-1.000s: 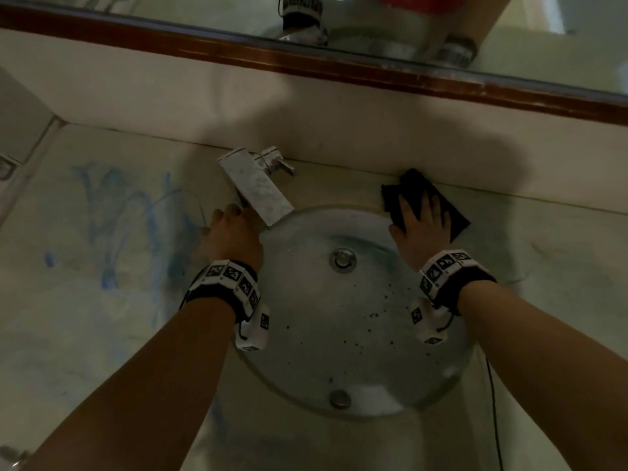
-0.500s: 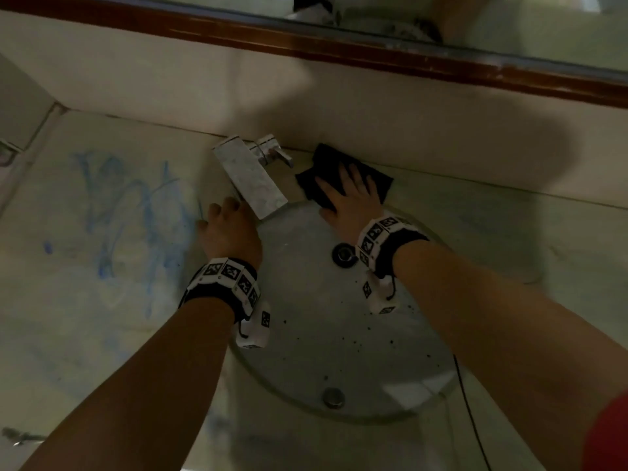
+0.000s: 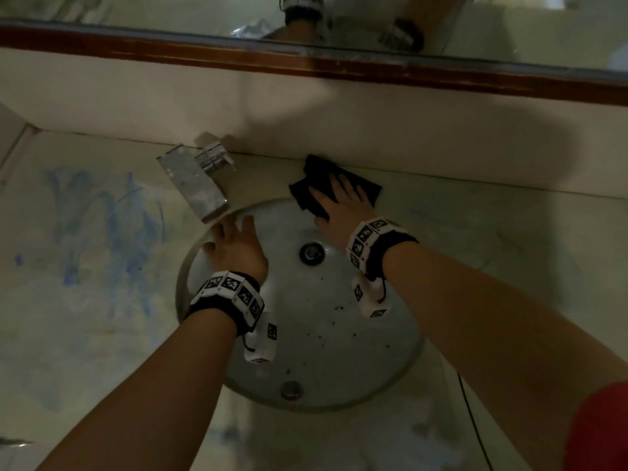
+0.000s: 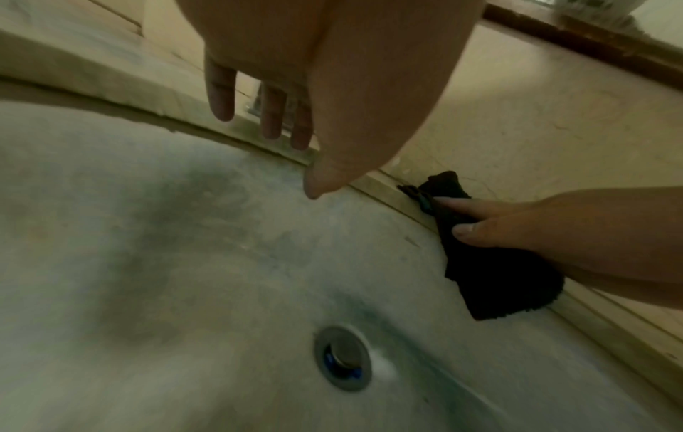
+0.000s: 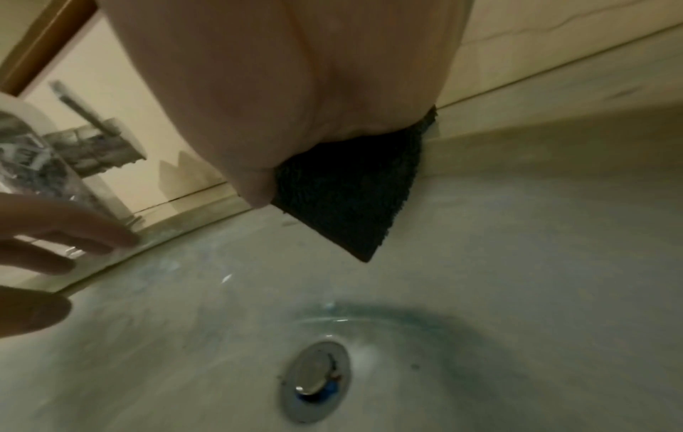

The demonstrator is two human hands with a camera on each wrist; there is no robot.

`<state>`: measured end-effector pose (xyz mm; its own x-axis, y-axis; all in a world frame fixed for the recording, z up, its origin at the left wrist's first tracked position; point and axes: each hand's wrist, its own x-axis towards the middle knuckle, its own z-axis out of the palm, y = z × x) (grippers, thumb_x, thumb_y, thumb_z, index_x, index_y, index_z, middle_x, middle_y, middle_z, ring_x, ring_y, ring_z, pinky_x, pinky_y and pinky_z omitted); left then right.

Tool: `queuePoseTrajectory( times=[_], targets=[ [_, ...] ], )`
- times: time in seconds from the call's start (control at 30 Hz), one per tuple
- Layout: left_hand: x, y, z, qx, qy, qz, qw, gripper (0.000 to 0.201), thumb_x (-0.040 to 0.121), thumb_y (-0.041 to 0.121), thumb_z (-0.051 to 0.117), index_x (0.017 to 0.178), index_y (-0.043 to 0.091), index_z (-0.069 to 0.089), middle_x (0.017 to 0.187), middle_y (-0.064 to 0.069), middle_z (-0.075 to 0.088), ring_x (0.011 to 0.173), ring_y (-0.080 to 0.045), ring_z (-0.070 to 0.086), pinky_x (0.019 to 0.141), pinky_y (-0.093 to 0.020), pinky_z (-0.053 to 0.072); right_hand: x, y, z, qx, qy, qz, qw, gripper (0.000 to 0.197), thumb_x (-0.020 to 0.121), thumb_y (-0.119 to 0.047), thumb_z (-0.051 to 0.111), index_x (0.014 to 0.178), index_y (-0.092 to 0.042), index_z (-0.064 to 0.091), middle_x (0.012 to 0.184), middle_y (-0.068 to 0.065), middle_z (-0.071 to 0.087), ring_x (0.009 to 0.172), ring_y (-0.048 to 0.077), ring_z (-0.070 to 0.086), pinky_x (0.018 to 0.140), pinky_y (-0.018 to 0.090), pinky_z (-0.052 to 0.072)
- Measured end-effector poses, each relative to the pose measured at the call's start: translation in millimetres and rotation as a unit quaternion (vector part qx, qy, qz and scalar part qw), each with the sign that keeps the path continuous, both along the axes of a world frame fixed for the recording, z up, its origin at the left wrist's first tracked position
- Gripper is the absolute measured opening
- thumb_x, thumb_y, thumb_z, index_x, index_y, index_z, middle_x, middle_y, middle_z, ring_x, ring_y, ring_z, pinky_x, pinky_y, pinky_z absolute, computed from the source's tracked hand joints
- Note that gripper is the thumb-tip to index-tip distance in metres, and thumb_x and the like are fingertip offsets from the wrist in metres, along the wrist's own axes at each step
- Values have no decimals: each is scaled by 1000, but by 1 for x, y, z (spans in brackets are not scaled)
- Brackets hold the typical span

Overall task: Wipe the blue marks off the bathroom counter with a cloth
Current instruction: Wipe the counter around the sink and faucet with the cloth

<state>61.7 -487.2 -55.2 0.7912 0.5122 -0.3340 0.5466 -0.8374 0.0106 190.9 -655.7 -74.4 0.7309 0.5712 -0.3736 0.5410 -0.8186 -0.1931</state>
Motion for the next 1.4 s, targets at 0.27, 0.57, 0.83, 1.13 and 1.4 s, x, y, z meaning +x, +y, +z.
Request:
queuePoseTrajectory(
  times=[0.27,0.57,0.83,1.13,1.4],
  targets=[
    [20,-76,3,-21,-25,-96,995,67,87,21,56,148,30,30,152,-5,28,135,-32,27,104,-52,32,-14,-90,3,-20,20,-53,998,57,103,-47,23,155,-38,1,163,2,-14,149,23,-11,120,44,-4],
    [42,-143,16,-40,-7,-170,985,62,90,21,51,147,32,30,152,-2,29,137,-31,25,108,-56,28,-43,-228,11,-48,31,-162,985,53,104,-42,20,154,-40,1,163,0,-13,150,21,-9,122,42,1],
    [46,-174,24,-58,3,-189,980,56,95,30,45,148,29,29,154,-2,25,139,-31,22,109,-57,24,-52,-274,27,-53,58,-207,975,51,104,-41,24,153,-41,11,164,-1,-5,150,23,-1,121,45,13],
    [69,-157,22,-62,-31,-169,983,52,94,30,49,144,32,34,153,0,26,139,-30,22,107,-57,27,-39,-279,31,32,45,-251,966,69,97,-30,54,153,-31,15,147,15,40,118,35,52,97,40,46],
    [86,-136,20,-80,-7,-172,982,54,96,31,46,147,33,30,157,1,21,144,-29,15,110,-58,21,-43,-249,26,124,24,-256,958,78,93,-31,62,154,-29,13,148,9,40,125,32,48,104,43,43]
  ],
)
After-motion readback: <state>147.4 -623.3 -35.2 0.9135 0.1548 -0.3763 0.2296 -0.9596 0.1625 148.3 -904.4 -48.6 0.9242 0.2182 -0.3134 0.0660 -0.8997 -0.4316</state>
